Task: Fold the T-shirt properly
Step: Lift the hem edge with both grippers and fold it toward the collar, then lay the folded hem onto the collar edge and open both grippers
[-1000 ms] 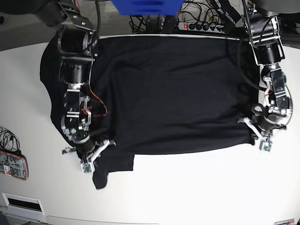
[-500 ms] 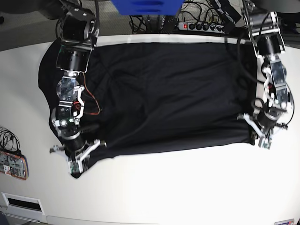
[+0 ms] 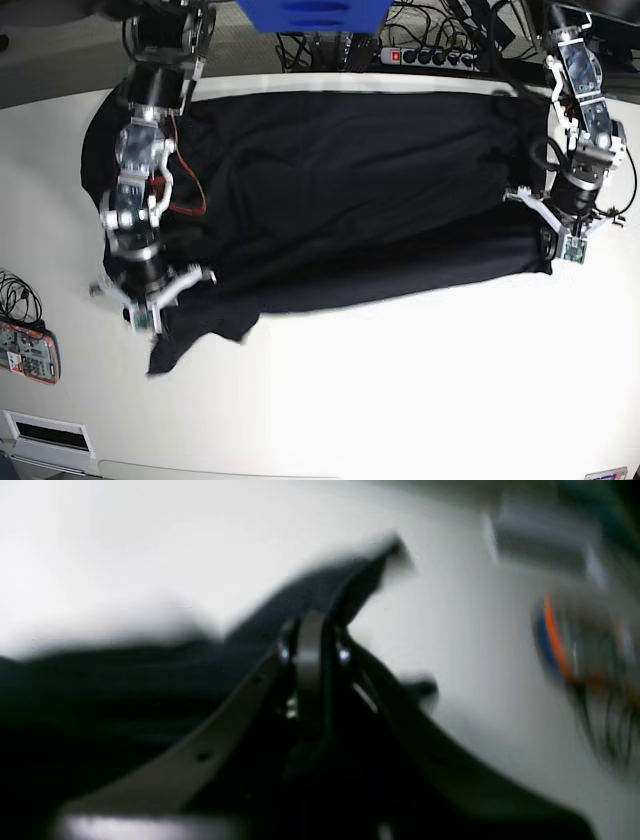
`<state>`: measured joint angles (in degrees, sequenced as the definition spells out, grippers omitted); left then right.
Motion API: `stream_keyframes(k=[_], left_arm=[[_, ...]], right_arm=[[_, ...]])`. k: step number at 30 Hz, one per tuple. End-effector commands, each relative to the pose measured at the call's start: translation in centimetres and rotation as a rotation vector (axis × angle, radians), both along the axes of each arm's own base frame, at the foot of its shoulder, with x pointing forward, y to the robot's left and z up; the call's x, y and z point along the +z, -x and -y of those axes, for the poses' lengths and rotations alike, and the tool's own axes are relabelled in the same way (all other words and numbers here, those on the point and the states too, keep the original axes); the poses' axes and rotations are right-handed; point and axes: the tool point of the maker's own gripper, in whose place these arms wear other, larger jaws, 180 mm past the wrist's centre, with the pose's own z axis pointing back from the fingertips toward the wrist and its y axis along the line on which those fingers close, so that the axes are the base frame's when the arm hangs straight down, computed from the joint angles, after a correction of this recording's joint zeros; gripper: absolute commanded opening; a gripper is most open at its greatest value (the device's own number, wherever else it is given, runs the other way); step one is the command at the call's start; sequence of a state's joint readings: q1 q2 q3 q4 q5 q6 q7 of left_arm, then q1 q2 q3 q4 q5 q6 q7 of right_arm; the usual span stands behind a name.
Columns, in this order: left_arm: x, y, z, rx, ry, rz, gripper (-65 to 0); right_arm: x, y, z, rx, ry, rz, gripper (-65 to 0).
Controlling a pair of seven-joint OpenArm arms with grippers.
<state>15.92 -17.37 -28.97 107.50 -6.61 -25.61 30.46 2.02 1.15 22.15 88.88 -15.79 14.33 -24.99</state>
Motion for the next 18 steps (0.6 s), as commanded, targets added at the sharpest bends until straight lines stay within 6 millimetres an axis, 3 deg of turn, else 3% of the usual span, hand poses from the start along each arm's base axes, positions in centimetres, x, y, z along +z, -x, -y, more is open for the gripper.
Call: stream_keyframes(k=[1, 9, 18], left_arm=[[1.4, -0.3, -0.6, 0.006, -0.016, 0.047, -65.0], [0.2, 2.3, -0.1, -0.01, -0.024, -0.009, -65.0], [0.1, 2.9, 0.8, -0.005, -0.001, -0.005, -65.0]], right_arm=[[4.1, -1.4, 0.7, -0.012, 0.02, 0.129, -65.0], [3.3, 2.0, 0.9, -0.011, 0.052, 0.101, -65.0], [2.1, 3.6, 0.6, -0.002, 0.056, 0.063, -65.0]])
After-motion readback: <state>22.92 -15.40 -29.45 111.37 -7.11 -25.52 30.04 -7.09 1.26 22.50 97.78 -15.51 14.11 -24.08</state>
